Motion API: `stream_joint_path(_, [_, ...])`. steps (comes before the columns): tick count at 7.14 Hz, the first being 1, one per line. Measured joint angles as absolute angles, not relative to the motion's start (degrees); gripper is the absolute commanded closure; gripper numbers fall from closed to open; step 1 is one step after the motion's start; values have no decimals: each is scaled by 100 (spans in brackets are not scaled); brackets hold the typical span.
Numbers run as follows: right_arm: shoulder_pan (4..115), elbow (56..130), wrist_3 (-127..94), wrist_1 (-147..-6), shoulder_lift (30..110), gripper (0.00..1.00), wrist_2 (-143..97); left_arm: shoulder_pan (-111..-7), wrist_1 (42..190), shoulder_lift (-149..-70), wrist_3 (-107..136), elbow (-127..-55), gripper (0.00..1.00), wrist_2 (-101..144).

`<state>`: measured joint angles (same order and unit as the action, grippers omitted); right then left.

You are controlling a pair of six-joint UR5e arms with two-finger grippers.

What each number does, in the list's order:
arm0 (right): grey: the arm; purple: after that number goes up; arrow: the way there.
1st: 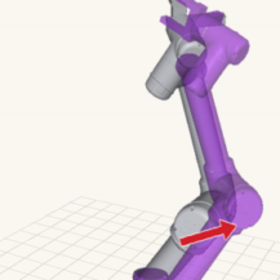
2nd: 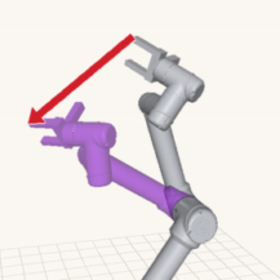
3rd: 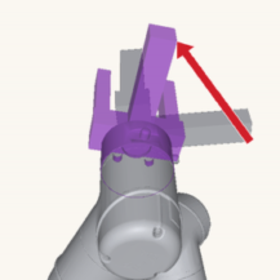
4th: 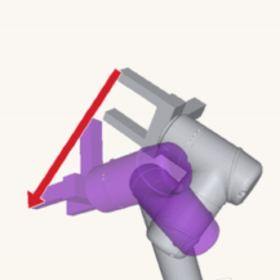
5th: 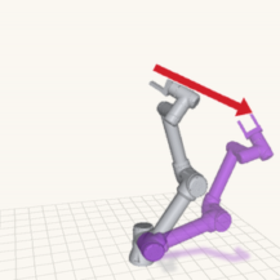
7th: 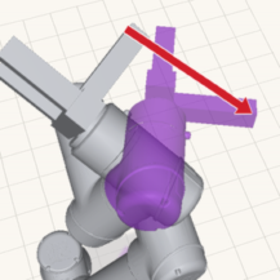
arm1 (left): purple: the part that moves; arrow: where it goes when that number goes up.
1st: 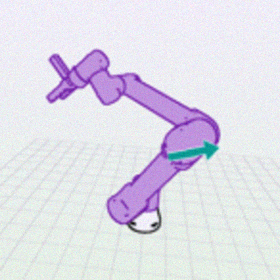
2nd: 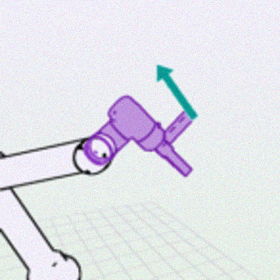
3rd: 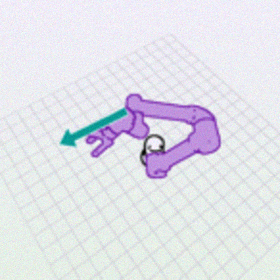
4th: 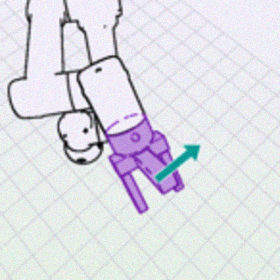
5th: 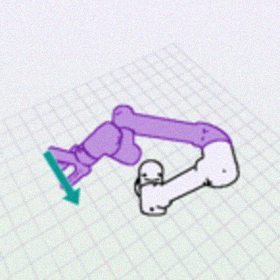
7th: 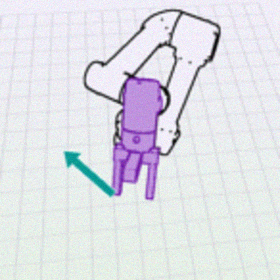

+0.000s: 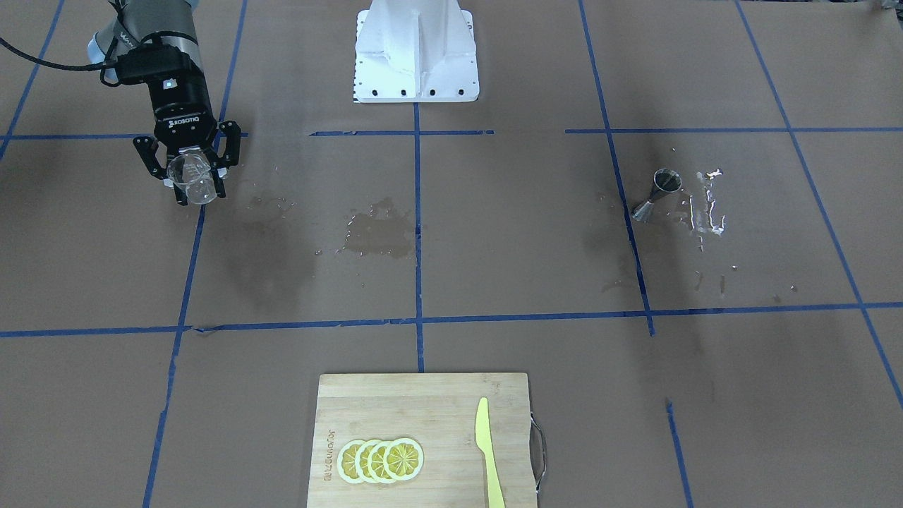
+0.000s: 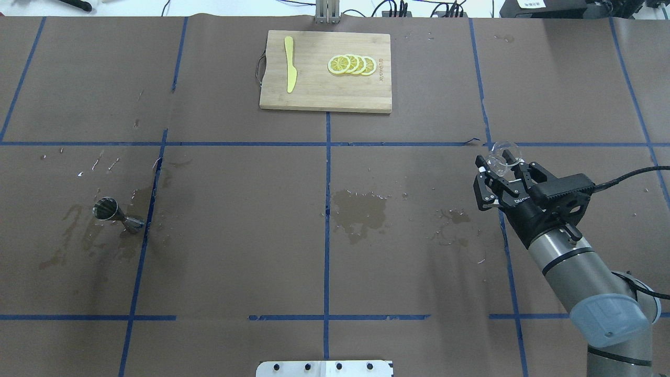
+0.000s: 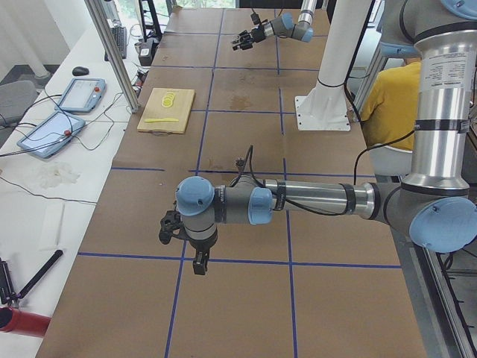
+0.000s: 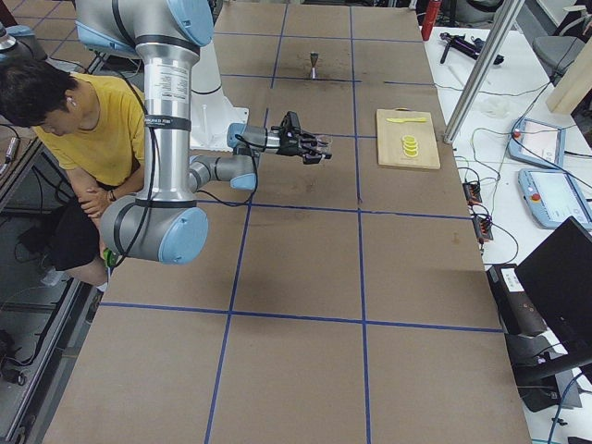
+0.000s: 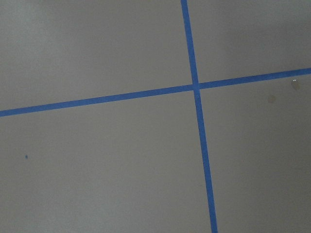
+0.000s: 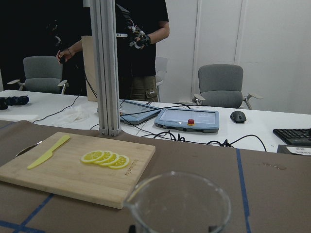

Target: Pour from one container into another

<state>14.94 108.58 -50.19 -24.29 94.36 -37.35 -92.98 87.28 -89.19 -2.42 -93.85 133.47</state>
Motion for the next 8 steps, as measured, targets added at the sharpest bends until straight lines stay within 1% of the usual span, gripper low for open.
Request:
stream_joint_path(4, [1481,9815,-5017,-1129,9628,100,-3567,-9269,9516,-8920,240,-9265,0,13397])
stream_joint_path(6, [1436,9565,-5037,-1014,9785,100,-3371,-9264,9628,-8916,246,-9249,0,13400])
stream_joint_path(8, [1404,9401,-5042,-1324,9807,100,-3350,-9264,9646,-8915,246,-9246,0,13403])
